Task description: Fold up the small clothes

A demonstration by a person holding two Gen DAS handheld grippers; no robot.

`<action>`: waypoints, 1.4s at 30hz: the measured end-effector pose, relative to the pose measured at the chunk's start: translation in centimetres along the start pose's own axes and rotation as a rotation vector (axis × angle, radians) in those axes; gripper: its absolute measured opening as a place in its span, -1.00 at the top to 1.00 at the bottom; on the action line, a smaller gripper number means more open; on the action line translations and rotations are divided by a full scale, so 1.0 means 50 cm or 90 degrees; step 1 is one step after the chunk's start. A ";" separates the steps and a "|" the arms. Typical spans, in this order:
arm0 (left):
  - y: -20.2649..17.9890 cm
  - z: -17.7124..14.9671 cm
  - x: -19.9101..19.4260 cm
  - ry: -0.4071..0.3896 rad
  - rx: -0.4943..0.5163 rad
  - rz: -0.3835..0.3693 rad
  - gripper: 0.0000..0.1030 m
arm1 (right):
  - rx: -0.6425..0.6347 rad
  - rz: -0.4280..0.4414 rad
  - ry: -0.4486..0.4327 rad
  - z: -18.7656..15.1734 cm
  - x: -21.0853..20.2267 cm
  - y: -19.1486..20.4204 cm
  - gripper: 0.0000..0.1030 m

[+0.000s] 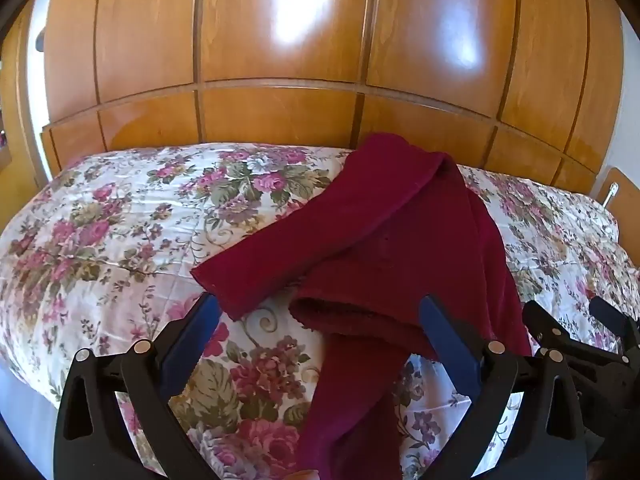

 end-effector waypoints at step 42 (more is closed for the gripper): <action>0.021 -0.017 0.021 0.021 -0.019 -0.006 -0.92 | -0.021 0.012 0.019 -0.007 0.017 0.017 -0.96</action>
Point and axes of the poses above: each gripper's, at about its wrist camera, not at the fingertips, and x roughly the way its jaws point, y to its left, z to its top, the point moved 6 cm from there along x, roughly the way its jaws point, and after that the axes turned 12 degrees about y, right-handed, at the moved point
